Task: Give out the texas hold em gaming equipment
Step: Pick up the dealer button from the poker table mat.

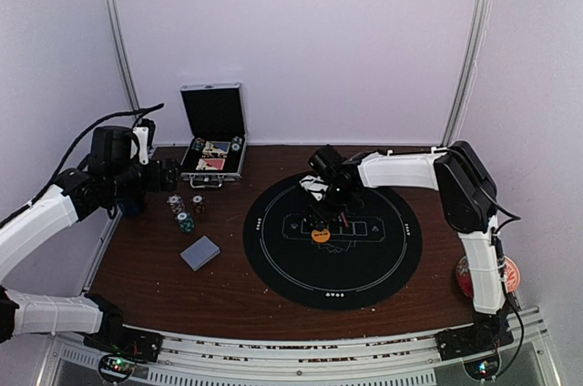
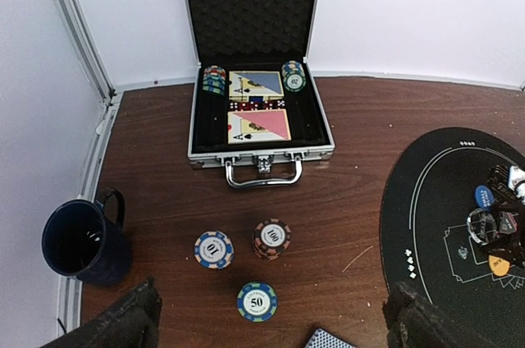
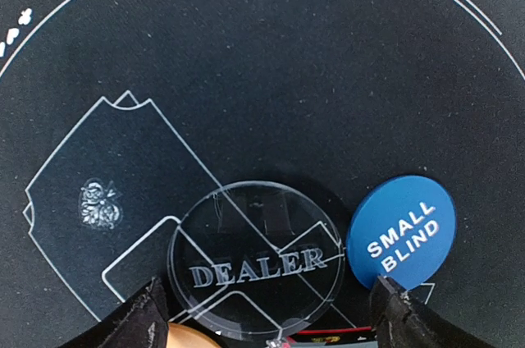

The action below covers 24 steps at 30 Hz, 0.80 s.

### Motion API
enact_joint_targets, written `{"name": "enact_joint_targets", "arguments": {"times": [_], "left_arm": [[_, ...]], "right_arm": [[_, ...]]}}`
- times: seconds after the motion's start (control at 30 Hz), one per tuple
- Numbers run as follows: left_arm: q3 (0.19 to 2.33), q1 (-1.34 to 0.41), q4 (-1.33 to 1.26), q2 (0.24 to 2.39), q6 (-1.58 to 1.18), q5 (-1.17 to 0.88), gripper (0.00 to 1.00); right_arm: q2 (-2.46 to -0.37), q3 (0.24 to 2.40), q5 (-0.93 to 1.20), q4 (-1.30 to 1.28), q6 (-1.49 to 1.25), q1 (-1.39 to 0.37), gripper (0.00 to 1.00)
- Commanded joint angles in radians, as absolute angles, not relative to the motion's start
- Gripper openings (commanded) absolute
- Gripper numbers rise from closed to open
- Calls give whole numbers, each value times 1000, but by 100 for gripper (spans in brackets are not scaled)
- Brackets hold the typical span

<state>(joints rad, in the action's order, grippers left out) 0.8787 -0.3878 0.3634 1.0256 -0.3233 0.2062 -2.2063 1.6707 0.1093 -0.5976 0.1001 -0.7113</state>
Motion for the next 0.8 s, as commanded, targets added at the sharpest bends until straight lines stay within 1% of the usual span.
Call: {"name": "enact_joint_targets", "arguments": {"times": [0.0, 0.17, 0.67, 0.77], "left_arm": [[870, -383, 319, 1028, -317, 226, 98], [870, -383, 319, 1028, -318, 243, 98], [867, -383, 319, 1027, -316, 265, 98], [867, -383, 319, 1030, -316, 265, 98]], "right_arm": [[-2220, 1670, 110, -603, 97, -719, 85], [-2229, 1672, 112, -601, 106, -738, 80], [-2250, 1663, 114, -553, 67, -766, 77], [-2257, 1662, 114, -546, 52, -765, 74]]}}
